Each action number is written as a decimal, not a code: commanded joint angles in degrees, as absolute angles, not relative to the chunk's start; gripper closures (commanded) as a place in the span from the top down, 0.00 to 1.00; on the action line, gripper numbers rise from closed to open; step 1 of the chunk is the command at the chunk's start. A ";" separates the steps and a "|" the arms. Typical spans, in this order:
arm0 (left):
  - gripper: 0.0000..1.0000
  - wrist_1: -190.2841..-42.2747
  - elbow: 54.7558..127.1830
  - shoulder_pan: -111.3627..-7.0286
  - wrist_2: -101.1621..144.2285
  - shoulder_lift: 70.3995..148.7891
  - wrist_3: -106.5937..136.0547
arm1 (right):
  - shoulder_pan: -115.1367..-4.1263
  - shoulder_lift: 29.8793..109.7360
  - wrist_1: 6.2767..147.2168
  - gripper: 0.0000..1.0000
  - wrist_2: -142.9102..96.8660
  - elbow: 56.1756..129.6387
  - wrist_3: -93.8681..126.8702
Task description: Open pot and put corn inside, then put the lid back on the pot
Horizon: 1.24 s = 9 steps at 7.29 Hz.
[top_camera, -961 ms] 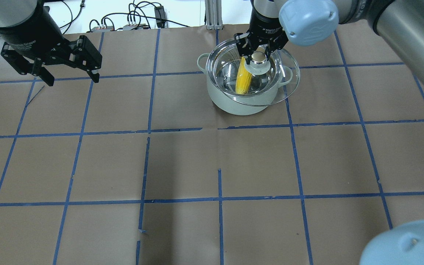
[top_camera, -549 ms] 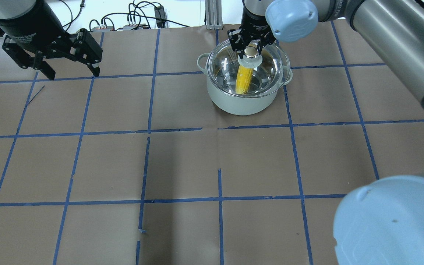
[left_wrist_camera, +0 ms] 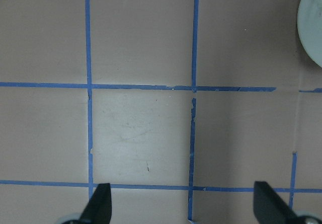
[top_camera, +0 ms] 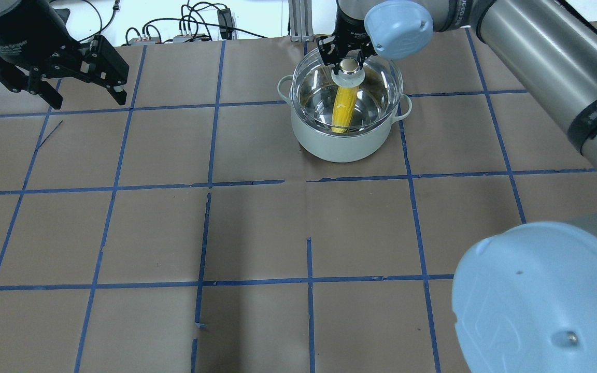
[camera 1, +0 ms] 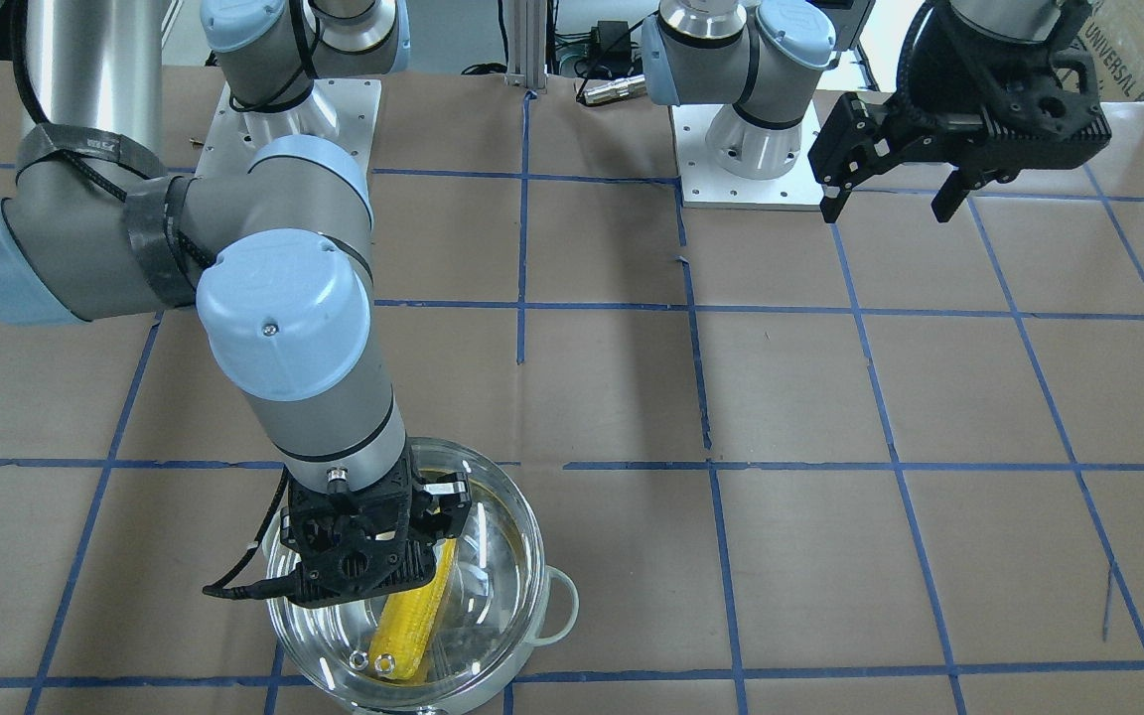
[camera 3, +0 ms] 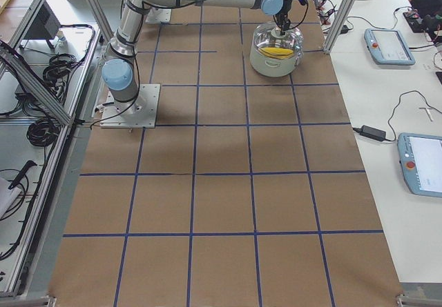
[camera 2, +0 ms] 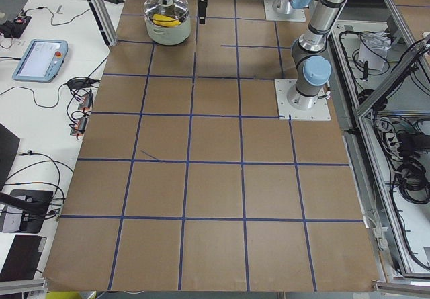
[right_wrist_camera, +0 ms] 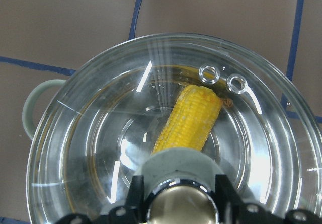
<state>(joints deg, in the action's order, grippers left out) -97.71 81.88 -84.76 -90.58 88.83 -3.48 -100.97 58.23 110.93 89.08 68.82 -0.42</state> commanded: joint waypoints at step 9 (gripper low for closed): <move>1.00 -97.56 82.53 -84.73 -90.53 88.24 -3.52 | -101.69 57.13 110.92 0.35 89.12 69.17 -1.05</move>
